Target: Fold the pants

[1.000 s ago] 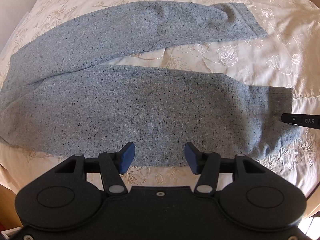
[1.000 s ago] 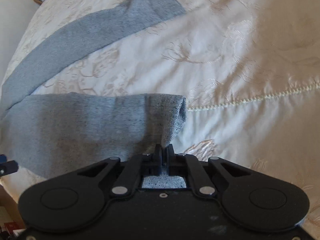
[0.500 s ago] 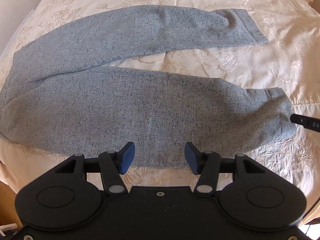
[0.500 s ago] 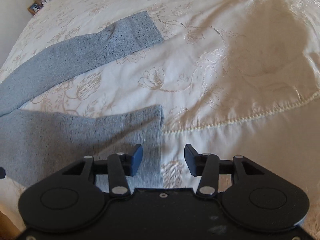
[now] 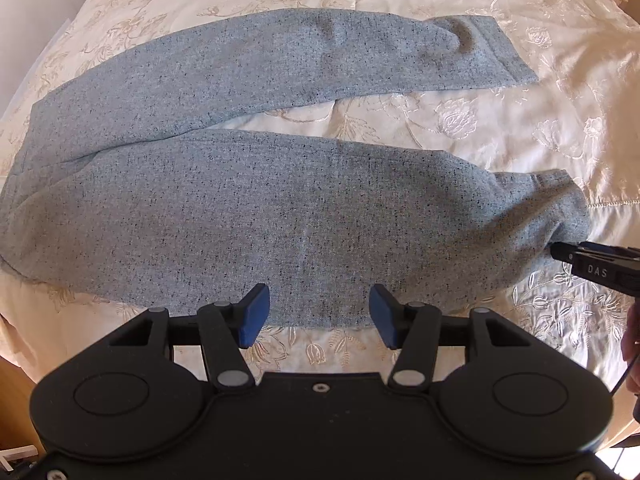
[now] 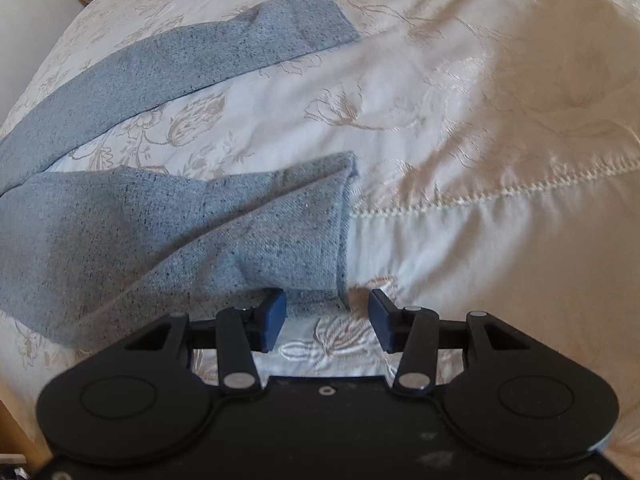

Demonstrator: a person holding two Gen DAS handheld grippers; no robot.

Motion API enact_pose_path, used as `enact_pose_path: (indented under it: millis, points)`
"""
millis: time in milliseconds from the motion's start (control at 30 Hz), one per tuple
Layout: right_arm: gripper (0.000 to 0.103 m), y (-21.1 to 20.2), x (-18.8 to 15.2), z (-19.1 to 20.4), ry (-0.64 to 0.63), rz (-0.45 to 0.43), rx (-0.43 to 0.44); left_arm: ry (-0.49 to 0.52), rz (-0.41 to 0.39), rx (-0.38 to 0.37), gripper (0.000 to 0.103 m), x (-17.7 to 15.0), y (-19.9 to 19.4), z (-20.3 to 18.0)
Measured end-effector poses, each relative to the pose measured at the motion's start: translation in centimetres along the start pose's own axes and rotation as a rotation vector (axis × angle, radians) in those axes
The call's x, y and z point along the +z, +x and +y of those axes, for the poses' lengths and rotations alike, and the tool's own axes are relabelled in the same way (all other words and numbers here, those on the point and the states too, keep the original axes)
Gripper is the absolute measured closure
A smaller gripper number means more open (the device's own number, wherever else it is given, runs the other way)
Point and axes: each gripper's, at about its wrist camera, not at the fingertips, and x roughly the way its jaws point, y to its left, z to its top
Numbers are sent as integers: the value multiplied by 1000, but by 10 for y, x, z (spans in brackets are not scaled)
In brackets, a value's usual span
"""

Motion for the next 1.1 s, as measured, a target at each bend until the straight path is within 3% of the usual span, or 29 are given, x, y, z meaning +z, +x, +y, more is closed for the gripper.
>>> enact_pose_path:
  millis: [33,133,233,367,467,533,633,667,733,867,933,967,1000,1033,1067,1100]
  points:
    - [56,1,3,3,-16,-5,9,0,2,2,44,0,0,1]
    - [93,0,8,7,-39,-4,42,-3,11,7,44,-1,2,1]
    - [96,-6,9,2,-25,72,42,-4,15,-5,44,0,2,1]
    - [103,-34,-4,-14,29,135,-22,11,-1,-26,44,3,2,-1]
    - [102,-42,-16,-23,31,172,-161,31,3,-42,44,5,9,-6]
    - [102,-46,-20,-33,65,149,-174,46,4,-42,44,6,17,-10]
    - [85,-59,-13,-33,95,56,-109,66,9,-29,44,7,30,-13]
    - [70,-57,-6,-24,58,62,-100,69,21,-25,44,8,34,-13]
    - [72,-55,-4,-11,4,41,-113,72,32,-35,44,8,38,-13]
    - [75,-63,1,2,29,-49,-33,100,21,-29,44,4,42,-14]
    - [76,-58,0,11,25,-71,-51,104,7,-35,44,3,46,-14]
    - [81,-52,-1,14,5,-55,-85,107,6,-33,44,3,49,-14]
    - [81,-43,-2,18,-22,-22,-179,108,7,-33,44,4,54,-14]
    - [82,-36,-3,20,-36,19,-332,109,10,-36,44,4,59,-13]
    - [90,-32,-4,20,-45,45,-473,111,15,-41,44,4,63,-13]
    - [90,-39,-5,22,-57,12,-536,116,25,-48,44,3,70,-13]
